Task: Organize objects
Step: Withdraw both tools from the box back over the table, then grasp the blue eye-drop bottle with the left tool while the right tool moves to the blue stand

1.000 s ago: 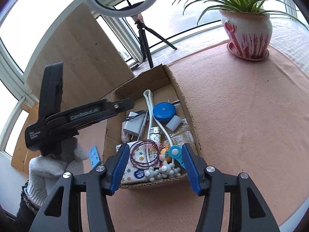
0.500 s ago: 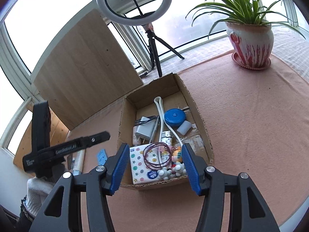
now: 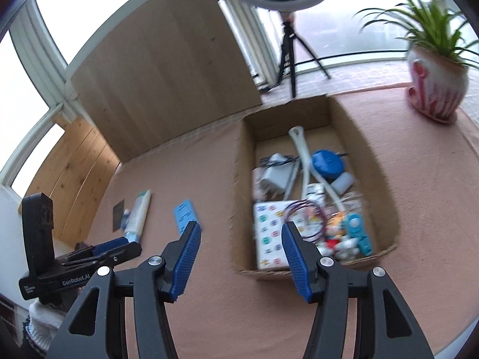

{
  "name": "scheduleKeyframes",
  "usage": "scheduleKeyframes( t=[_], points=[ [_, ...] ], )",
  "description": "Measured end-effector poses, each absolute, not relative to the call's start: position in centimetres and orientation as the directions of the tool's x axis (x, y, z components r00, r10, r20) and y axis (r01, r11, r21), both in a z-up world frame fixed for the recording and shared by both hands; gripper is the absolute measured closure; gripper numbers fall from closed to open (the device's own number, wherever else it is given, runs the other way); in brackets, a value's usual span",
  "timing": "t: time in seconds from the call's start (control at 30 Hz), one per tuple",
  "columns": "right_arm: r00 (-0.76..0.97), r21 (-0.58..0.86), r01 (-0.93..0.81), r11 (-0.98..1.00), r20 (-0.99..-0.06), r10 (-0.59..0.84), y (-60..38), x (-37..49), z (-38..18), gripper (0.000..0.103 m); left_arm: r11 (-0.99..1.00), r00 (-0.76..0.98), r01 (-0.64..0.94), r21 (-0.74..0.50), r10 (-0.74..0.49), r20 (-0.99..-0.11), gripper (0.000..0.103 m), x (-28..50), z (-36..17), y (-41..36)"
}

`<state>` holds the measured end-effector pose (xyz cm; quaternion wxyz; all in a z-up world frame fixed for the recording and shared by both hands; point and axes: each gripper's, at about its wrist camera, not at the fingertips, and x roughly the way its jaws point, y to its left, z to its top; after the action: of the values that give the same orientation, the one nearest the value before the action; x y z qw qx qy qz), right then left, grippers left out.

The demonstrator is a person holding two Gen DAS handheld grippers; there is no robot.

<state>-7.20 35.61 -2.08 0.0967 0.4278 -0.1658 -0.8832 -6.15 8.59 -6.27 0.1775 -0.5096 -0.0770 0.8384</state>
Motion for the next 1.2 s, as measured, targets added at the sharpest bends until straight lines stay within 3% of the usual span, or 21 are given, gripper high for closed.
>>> scheduleKeyframes(
  t=[0.57, 1.1, 1.2],
  points=[
    [-0.492, 0.365, 0.149, -0.919, -0.779, -0.389, 27.1, -9.4, -3.9, 0.051, -0.946, -0.444, -0.016, -0.325, 0.298, -0.845, 0.041, -2.1, -8.7, -2.0],
    [-0.449, 0.302, 0.144, -0.942, -0.829, -0.334, 24.1, -11.9, -6.0, 0.06, -0.95, -0.481, 0.081, -0.301, 0.227, -0.847, 0.042, -6.3, -9.5, -8.6],
    [-0.445, 0.273, 0.149, -0.95, -0.84, -0.311, 23.5, -12.6, -6.4, 0.061, -0.953, -0.481, 0.082, -0.292, 0.219, -0.849, 0.046, -7.8, -9.7, -9.1]
  ],
)
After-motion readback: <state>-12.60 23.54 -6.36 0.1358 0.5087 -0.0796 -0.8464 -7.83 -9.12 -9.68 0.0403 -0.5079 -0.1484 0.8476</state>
